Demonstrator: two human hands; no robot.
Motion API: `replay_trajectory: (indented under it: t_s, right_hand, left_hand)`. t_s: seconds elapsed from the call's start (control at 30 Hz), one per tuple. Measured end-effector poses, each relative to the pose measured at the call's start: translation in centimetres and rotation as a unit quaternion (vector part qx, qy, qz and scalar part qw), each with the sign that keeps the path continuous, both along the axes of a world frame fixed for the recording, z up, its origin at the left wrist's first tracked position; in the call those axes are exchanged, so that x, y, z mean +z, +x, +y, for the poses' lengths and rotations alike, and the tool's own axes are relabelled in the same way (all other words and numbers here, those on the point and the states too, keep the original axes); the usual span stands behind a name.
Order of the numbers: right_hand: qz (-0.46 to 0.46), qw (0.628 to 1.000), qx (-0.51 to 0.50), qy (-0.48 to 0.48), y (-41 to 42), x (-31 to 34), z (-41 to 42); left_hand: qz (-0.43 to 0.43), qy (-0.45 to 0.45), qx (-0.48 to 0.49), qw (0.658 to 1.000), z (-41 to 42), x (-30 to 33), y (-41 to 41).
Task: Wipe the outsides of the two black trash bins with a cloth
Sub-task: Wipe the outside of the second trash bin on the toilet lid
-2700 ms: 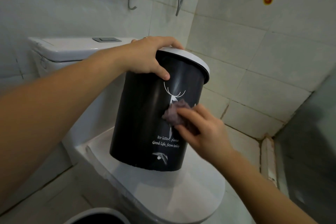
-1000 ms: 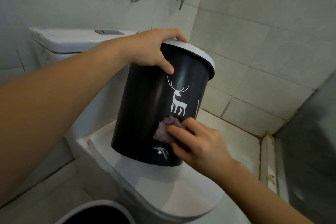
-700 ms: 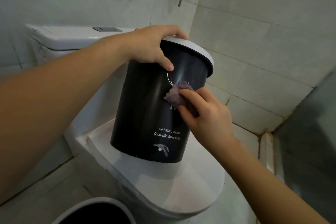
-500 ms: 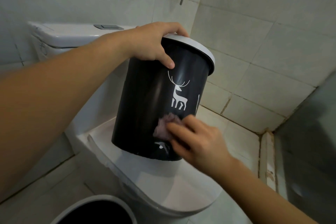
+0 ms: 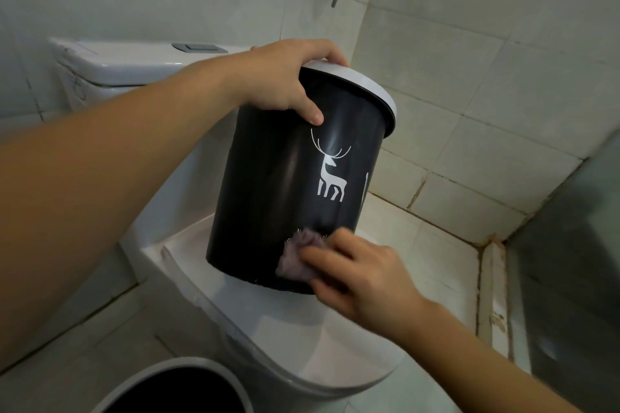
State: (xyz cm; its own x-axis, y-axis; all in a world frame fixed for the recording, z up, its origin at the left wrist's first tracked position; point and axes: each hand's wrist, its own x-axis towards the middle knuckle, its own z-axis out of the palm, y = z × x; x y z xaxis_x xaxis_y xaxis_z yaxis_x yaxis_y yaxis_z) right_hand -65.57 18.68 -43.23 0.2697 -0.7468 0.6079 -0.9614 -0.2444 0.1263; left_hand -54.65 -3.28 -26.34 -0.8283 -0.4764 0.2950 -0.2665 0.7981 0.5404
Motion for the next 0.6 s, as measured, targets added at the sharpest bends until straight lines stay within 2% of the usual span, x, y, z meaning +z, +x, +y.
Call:
replay_trajectory:
  t_s: [0.13,0.23,0.4,0.47,0.6]
  right_hand:
    - [0.008,0.999,0.03,0.008,-0.4,-0.7,0.4]
    - [0.017,1.0,0.016,-0.001,-0.9,-0.1,0.1]
    - [-0.121,0.984,-0.095,-0.089,-1.1,1.1,-0.9]
    - [-0.099,0.989,-0.08,-0.077,-0.9,0.7,-0.7]
    - [0.013,1.0,-0.001,-0.002,-0.1,-1.1,0.8]
  left_hand:
    - [0.002,0.001,0.003,1.0,0.2,0.0,0.1]
    - [0.0,0.0,0.002,1.0,0.1,0.0,0.1]
    - [0.005,0.001,0.004,1.0,0.0,0.0,0.2]
    - [0.005,0.005,0.002,1.0,0.0,0.0,0.1]
    - [0.002,0.011,-0.005,1.0,0.1,0.1,0.0]
